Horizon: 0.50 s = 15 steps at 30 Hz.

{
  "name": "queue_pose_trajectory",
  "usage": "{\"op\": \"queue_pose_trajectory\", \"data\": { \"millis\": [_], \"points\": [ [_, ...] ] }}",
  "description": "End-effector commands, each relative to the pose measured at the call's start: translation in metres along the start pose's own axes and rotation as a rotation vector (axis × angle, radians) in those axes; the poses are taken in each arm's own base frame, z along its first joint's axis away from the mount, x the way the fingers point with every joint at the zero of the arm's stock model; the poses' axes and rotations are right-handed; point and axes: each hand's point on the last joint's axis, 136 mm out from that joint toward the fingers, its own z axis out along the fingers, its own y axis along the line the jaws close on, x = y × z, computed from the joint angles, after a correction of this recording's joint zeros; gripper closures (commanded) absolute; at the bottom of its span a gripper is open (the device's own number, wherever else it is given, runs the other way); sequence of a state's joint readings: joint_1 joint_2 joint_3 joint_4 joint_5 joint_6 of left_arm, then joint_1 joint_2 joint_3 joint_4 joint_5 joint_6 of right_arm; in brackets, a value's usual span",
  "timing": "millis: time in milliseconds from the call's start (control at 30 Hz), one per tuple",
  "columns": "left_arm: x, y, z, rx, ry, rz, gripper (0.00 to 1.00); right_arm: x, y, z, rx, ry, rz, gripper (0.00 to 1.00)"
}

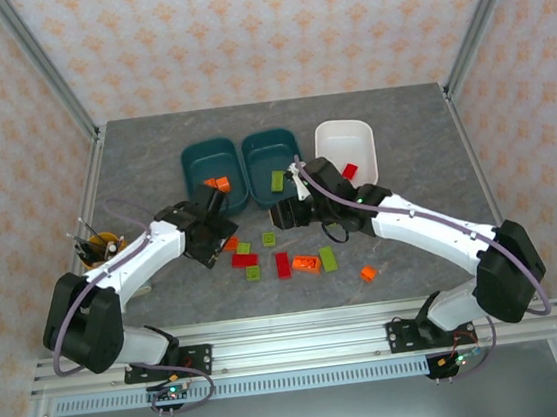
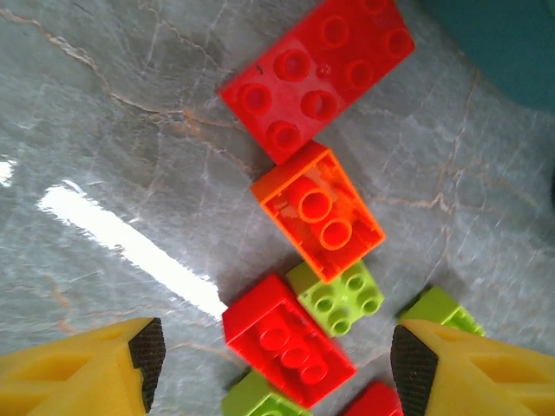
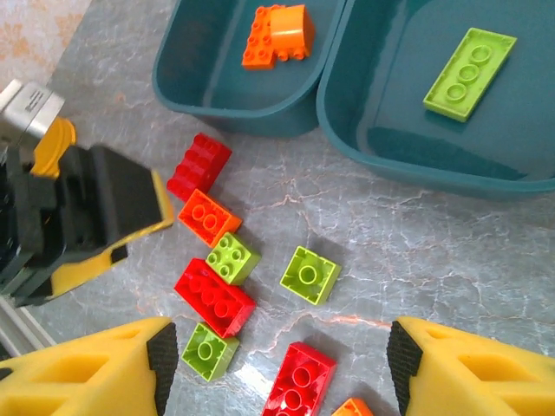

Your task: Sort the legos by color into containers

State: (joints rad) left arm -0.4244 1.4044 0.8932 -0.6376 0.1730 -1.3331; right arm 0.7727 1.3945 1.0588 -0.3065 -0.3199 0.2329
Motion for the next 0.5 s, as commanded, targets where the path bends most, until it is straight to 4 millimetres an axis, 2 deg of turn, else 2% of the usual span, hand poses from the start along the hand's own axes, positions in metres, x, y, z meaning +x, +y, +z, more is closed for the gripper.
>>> {"op": "queue_pose_trajectory", "data": {
  "millis": [0,200,467],
  "points": [
    [-0.014,-0.017,0.009,0.061,-0.064,-0.133,0.27,-0.021,0.015,-0.009,-0.054,-0.081,-0.031,0.33],
    [-0.014,-0.005,0.029,-0.004,-0.069,-0.216,0.28,-0.019,0.014,-0.011,-0.047,-0.077,-0.024,0.33],
    [-0.012,0.008,0.042,-0.1,-0.066,-0.242,0.31,-0.018,0.015,-0.009,-0.055,-0.071,-0.02,0.33]
  ]
}}
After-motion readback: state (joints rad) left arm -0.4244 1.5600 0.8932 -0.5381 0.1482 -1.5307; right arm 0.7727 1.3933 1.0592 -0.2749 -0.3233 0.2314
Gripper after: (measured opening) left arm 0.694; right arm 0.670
